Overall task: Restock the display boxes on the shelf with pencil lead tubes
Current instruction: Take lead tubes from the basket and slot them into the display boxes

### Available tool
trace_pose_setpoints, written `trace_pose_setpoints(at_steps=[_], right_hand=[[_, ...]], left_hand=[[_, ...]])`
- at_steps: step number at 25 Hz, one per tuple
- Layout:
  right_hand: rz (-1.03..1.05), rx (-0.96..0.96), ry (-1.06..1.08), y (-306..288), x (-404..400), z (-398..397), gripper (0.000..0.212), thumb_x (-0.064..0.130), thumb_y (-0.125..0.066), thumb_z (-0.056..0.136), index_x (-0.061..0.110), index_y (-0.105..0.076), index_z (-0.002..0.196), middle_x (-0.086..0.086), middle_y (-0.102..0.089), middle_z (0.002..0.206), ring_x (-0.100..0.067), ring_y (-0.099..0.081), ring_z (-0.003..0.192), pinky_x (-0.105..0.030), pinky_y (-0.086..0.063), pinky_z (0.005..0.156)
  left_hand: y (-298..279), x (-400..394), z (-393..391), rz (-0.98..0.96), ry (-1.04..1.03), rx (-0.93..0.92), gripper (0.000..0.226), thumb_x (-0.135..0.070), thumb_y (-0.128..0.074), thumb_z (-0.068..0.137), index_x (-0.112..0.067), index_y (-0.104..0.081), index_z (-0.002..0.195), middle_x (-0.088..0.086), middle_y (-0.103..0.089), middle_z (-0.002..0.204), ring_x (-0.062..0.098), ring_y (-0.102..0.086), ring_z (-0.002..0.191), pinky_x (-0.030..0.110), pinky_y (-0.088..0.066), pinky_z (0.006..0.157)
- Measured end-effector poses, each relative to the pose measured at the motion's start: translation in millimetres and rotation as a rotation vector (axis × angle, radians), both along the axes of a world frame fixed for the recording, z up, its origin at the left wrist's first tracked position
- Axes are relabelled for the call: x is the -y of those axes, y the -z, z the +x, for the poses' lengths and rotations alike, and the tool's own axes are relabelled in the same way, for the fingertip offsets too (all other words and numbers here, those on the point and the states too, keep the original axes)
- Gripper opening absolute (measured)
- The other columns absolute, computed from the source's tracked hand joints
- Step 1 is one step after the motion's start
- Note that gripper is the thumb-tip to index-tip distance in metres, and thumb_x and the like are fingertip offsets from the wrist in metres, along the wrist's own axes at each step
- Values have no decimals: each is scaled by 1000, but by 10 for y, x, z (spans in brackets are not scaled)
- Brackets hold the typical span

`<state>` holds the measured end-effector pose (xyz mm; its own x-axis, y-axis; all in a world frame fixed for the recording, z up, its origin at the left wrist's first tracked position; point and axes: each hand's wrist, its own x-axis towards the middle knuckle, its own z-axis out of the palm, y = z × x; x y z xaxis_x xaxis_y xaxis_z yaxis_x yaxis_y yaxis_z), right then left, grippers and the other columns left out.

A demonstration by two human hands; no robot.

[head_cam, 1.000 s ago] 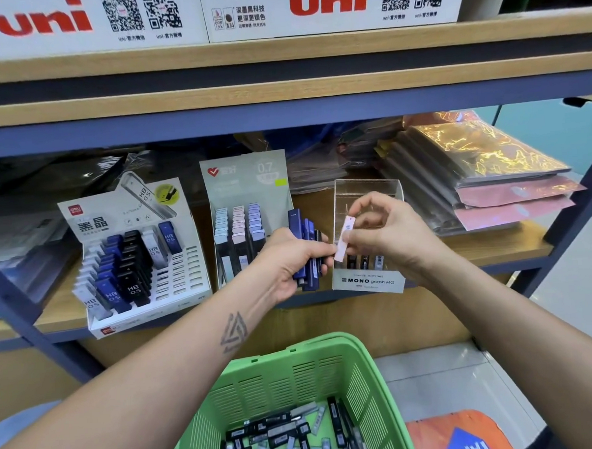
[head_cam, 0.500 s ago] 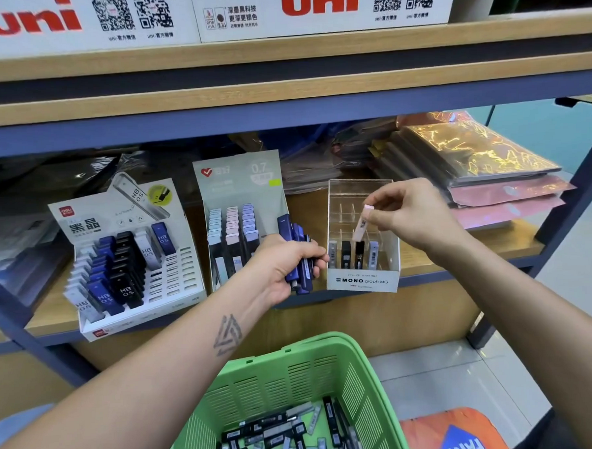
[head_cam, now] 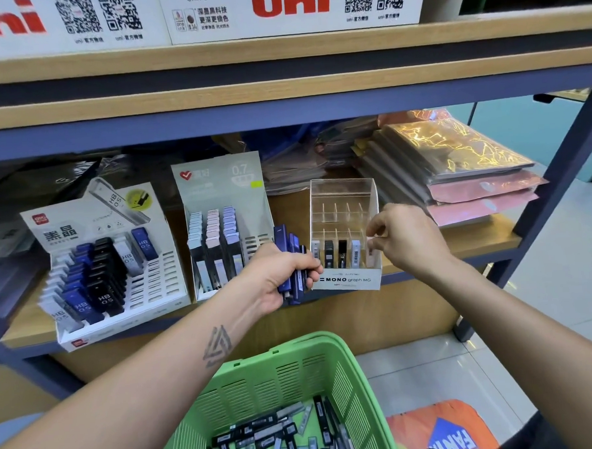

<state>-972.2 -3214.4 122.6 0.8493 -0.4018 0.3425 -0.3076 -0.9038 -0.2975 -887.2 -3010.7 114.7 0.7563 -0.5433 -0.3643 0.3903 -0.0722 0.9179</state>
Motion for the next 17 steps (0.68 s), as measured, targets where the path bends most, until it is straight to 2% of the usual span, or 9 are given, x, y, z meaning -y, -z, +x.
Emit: trace_pose_setpoints(at_steps=[3, 6, 11, 14, 15, 17], right_hand=[[-3, 3, 26, 93, -13, 19, 10, 25, -79, 87, 22, -78, 97, 1, -66, 103, -23, -62, 100, -32, -42, 74], [17, 5, 63, 154, -31, 12, 12, 26, -77, 88, 20, -78, 99, 1, -64, 101, -24, -63, 96, -33, -41, 70], [7, -8, 59, 169, -44, -8, 20, 22, -75, 91, 16, -75, 109, -1, -60, 105, -27, -62, 97, -36, -47, 72], [-7, 75, 17, 118, -79, -5, 19, 12, -70, 91, 15, -74, 109, 0, -62, 102, -25, -62, 95, -36, -49, 74], [33, 124, -35, 98, -136, 8, 17, 10, -69, 90, 16, -75, 106, 2, -63, 97, -20, -62, 91, -35, -49, 74], [306, 159, -184, 24, -320, 33, 14, 10, -71, 88, 18, -76, 99, 5, -68, 88, -6, -60, 77, -27, -48, 72]], left_hand=[[12, -1, 6, 1, 4, -6, 11, 12, -68, 83, 5, -65, 92, 24, -69, 82, 23, -63, 61, 26, -54, 54], [17, 5, -3, -5, 20, -8, 11, 12, -69, 83, 6, -65, 92, 24, -69, 82, 23, -63, 62, 26, -55, 55], [27, 15, -12, -30, 54, -60, 9, 10, -69, 84, 6, -65, 91, 24, -69, 82, 22, -64, 62, 25, -56, 56], [22, 29, -12, -64, 68, -138, 7, 5, -69, 86, 7, -66, 92, 21, -69, 79, 21, -64, 61, 25, -56, 55], [14, 33, -17, -86, 57, -172, 7, 4, -68, 88, 7, -64, 92, 21, -69, 78, 20, -64, 59, 24, -55, 54], [-2, 42, -23, -140, 24, -223, 5, 1, -64, 90, 3, -60, 92, 21, -67, 76, 21, -63, 56, 25, -54, 50]])
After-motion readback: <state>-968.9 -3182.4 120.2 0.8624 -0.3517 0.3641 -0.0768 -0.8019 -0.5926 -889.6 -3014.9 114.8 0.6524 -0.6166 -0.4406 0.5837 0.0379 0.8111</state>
